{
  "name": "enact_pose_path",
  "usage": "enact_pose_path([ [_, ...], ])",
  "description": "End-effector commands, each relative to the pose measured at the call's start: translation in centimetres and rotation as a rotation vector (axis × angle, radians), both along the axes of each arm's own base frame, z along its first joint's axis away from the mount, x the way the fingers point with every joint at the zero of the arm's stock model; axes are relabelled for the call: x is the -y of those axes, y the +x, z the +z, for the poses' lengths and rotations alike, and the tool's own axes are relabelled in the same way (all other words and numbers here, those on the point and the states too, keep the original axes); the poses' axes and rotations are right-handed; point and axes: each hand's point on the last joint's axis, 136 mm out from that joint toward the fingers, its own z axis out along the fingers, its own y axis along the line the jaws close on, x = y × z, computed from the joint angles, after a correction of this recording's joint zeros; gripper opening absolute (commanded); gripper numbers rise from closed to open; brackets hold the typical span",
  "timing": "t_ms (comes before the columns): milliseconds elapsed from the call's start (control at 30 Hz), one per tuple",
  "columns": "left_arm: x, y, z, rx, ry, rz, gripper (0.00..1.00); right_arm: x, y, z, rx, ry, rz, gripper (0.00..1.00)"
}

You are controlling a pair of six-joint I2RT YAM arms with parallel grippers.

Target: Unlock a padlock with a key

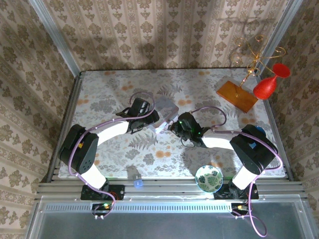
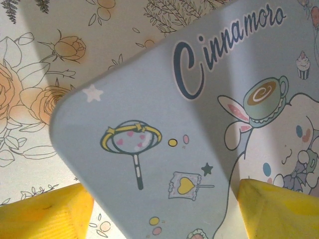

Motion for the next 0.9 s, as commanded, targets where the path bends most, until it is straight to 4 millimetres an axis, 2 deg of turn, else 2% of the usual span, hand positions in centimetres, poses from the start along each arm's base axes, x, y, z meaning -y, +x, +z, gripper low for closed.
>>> enact_pose_path([
  [0,-1.4,-1.9,-2.8,-0.091,0.088,-0.010,0.76,1.3,0.4,0.8,0.028,0.003,-0.037,0.00],
  [133,-1.3,-1.9,-2.5,-0.085,0.086,-0.014,0.76,1.4,0.1,0.2,0.016,-0.026,-0.013,0.00],
  [267,-0.4,-1.9,-1.1,-0.029,0.115,-0.089,0.78,0.7,0.3,0.1,0.025,-0.015,0.023,0.00],
  [467,-0.3,-2.7,2.6,0.181,0.378,-0.242,0.91,0.4,0.2,0.0,0.024,-0.005,0.042,0.00],
  [567,-0.3,-3.1,3.7,0.246,0.474,-0.299,0.95,0.4,0.1,0.0,0.024,-0.004,0.046,0.00],
  [633,0.2,-3.3,3.7,0.258,0.485,-0.341,1.00,0.3,0.1,0.1,0.024,-0.003,0.050,0.00],
  [867,2.2,-3.2,2.4,0.251,0.558,-0.461,1.00,0.3,0.1,-0.1,0.022,-0.003,0.051,0.00],
])
